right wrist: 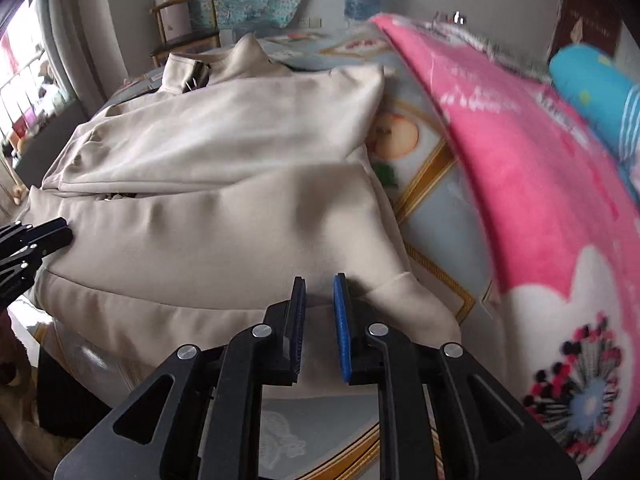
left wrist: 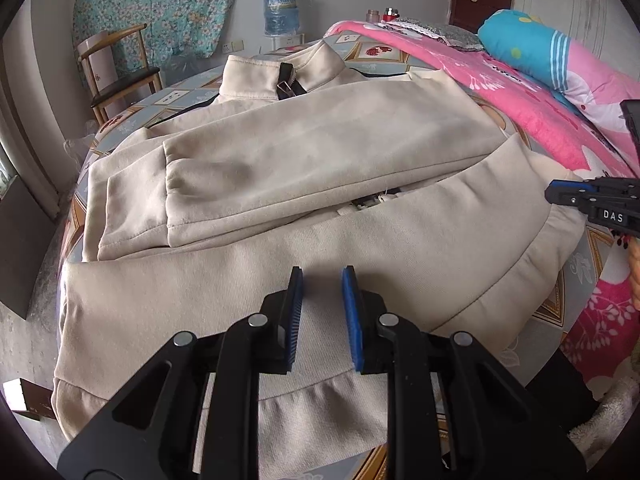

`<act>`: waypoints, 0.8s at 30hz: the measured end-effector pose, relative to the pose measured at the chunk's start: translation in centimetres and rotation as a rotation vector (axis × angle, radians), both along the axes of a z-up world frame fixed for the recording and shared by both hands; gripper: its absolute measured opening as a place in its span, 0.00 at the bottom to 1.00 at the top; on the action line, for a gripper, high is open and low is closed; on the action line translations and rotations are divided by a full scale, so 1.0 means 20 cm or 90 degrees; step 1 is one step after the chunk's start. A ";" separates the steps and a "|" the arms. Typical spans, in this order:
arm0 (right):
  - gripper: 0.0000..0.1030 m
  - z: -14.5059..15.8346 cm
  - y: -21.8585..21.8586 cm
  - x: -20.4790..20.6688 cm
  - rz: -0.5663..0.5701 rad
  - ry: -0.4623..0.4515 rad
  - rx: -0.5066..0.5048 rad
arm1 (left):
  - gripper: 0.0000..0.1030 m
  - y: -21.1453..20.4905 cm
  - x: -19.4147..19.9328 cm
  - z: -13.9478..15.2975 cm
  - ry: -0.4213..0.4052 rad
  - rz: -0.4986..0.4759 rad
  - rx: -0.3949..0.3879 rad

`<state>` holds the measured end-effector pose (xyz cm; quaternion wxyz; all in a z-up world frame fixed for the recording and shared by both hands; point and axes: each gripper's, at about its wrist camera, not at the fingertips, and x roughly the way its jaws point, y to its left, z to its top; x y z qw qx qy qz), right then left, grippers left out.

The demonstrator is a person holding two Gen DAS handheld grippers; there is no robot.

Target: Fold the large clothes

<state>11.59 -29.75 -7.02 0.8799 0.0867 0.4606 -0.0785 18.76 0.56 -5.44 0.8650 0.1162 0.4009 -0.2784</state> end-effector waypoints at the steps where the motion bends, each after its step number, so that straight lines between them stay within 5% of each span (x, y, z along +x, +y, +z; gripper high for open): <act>1: 0.14 0.02 -0.01 0.00 -0.004 0.001 0.009 | 0.20 0.00 0.00 0.00 0.001 -0.002 0.000; 4: 0.15 0.09 0.01 -0.05 -0.011 -0.034 -0.021 | 0.20 0.01 0.01 0.00 0.006 -0.007 -0.005; 8: 0.16 0.00 -0.03 -0.07 -0.027 0.005 -0.039 | 0.20 0.03 0.02 0.00 0.015 -0.013 -0.025; 11: 0.17 0.08 0.02 -0.10 -0.021 -0.016 -0.039 | 0.20 0.05 0.03 0.00 0.028 -0.015 -0.040; 16: 0.28 0.21 0.29 -0.11 0.114 -0.080 0.013 | 0.20 0.07 0.04 0.00 0.043 -0.025 -0.057; 19: 0.28 0.18 0.48 -0.07 0.185 -0.071 -0.017 | 0.20 0.07 0.05 0.00 0.049 -0.022 -0.065; 22: 0.28 0.03 0.55 -0.01 0.196 -0.007 -0.039 | 0.20 0.08 0.05 0.00 0.055 -0.020 -0.072; 24: 0.29 0.02 0.55 -0.02 0.201 -0.016 -0.045 | 0.20 0.08 0.05 0.00 0.058 -0.021 -0.075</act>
